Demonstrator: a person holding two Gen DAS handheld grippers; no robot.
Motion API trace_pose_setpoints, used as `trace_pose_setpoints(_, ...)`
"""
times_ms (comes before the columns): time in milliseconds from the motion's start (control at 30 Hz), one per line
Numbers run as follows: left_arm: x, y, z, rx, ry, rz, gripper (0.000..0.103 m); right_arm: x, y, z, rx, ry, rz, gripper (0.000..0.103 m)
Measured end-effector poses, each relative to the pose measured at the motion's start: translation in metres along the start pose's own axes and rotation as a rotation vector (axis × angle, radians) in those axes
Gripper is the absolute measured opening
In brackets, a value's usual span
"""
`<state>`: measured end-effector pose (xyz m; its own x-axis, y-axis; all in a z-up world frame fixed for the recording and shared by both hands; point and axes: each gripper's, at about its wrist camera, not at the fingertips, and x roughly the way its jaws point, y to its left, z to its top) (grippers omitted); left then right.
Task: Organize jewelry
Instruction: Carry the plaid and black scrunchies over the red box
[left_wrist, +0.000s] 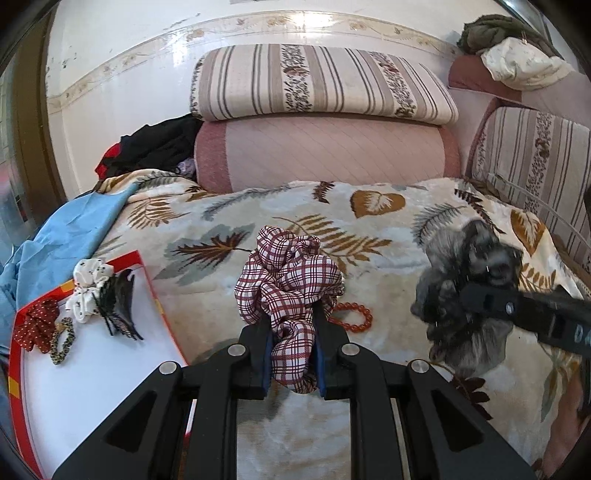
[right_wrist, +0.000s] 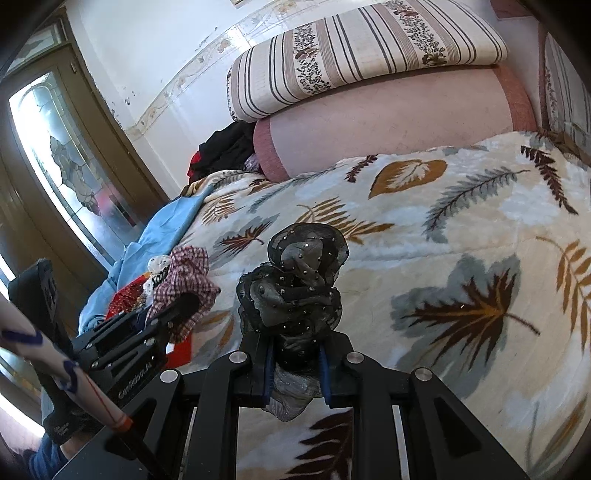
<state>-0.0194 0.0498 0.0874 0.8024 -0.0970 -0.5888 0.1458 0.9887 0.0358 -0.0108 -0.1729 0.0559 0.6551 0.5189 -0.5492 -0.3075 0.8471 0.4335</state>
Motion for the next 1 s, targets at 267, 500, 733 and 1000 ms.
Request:
trace_pose_setpoints(267,-0.011,0.03,0.006,-0.052,-0.03,0.03,0.017,0.002,0.033,-0.013,-0.014,0.02,0.007,0.023)
trace_pose_setpoints(500,-0.018,0.054,0.009,-0.097,-0.05,0.048,0.018,0.007,0.061,-0.015,-0.027,0.045,0.013,0.023)
trace_pose_setpoints(733,-0.032,0.079,0.011,-0.146,-0.082,0.063,0.018,0.009,0.09,-0.008,-0.079,0.047,0.01,0.024)
trace_pose_setpoints(1000,-0.045,0.116,0.006,-0.195,-0.101,0.098,0.018,0.021,0.126,-0.013,-0.136,0.078,0.028,0.025)
